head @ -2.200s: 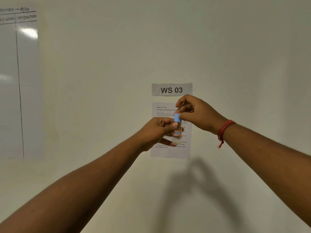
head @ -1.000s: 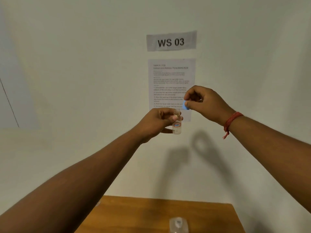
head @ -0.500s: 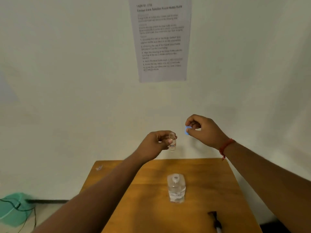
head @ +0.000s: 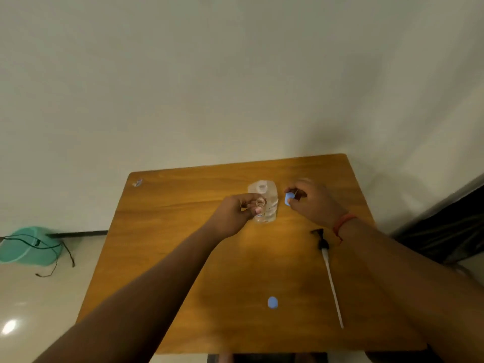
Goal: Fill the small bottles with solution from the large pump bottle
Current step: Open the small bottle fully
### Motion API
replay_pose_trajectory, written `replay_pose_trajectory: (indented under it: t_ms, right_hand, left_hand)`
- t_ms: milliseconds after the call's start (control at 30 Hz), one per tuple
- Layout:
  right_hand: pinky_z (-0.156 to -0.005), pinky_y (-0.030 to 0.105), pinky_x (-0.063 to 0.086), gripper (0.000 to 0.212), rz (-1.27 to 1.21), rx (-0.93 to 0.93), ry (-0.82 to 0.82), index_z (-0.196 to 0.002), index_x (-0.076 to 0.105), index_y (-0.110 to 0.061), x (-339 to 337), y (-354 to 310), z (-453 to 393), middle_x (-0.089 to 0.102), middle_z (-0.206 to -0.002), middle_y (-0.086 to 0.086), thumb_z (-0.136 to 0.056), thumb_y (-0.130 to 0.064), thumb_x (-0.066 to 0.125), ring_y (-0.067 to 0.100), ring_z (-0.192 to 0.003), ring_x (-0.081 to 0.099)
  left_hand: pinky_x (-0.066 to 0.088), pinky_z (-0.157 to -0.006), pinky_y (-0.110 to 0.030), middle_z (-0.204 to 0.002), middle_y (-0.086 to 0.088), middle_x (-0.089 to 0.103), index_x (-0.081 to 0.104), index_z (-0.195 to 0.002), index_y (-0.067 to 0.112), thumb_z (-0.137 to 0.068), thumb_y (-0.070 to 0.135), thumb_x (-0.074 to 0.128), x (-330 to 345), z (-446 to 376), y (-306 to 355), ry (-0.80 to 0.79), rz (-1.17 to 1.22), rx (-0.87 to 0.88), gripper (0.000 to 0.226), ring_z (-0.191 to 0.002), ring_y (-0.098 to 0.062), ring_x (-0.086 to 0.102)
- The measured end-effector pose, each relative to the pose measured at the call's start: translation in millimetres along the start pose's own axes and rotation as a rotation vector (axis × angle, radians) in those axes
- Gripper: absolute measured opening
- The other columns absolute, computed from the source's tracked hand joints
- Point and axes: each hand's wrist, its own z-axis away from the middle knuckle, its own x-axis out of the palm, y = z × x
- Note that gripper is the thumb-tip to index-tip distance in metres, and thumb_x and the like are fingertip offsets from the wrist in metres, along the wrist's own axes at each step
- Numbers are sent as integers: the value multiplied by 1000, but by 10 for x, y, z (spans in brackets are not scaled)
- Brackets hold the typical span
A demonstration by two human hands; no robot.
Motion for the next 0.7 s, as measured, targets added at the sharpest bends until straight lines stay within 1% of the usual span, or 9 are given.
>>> replay_pose_trajectory:
  t_ms: [100,167,267,367,433,467,533,567,700]
  right_hand:
    - [-73,20,48,14,27,27,-57,-97,69,-19,218,205,196,58,-93,-16,-84,-13,67,3,-83,59]
    - [-74,22,48,14,46,43,-95,-95,68,-18,362,354,325,59,-94,-14,-83,-12,67,4,-82,58]
    - [-75,29,50,14,82,91,-151,-94,67,-21,543,570,487,61,-98,-8,-83,-14,65,9,-84,59]
    - [-75,35,51,11,118,109,-223,-90,65,-22,698,752,650,58,-95,-9,-83,-14,62,12,-83,59]
    - [-76,36,50,9,144,105,-258,-89,64,-23,786,867,762,57,-95,-11,-86,-15,61,11,-85,58]
    - [-76,33,49,8,161,105,-268,-90,64,-23,821,917,814,56,-96,-11,-87,-16,60,11,-87,58]
    - [-75,29,46,9,177,133,-286,-95,65,-22,878,992,894,55,-99,-12,-89,-18,59,11,-91,56]
    - [-76,28,46,11,176,151,-295,-98,65,-21,907,1018,931,55,-101,-11,-90,-19,59,10,-91,56]
    - [-78,27,45,15,184,174,-330,-104,65,-22,997,1065,1000,55,-108,-10,-90,-20,59,9,-93,55]
  left_hand:
    - [55,-99,-48,-109,-3,75,69,-127,15,-98,13,66,197,51,-283,-25,1,-40,29,-107,-21,69]
    - [57,-97,-44,-110,-5,74,69,-127,14,-98,12,65,322,100,-436,-30,0,-60,29,-106,-22,68]
    - [58,-92,-36,-111,-5,74,70,-126,13,-99,10,64,485,160,-612,-45,5,-101,28,-104,-17,66]
    - [55,-92,-25,-120,-3,72,69,-129,12,-99,10,64,625,218,-752,-55,-1,-149,31,-111,-13,64]
    - [51,-88,-13,-124,0,71,68,-130,13,-98,10,64,710,251,-836,-57,-23,-158,32,-113,-9,63]
    - [49,-87,-11,-126,1,71,68,-130,14,-98,11,65,747,270,-865,-61,-35,-158,32,-113,-8,63]
    - [48,-92,-19,-127,2,71,68,-130,15,-98,11,65,816,289,-918,-70,-48,-163,33,-115,-7,62]
    - [48,-94,-23,-128,2,70,68,-130,16,-97,10,66,851,301,-945,-76,-51,-166,33,-115,-6,62]
    - [42,-95,-22,-130,3,69,68,-128,18,-96,9,67,934,328,-996,-89,-80,-167,33,-115,-3,58]
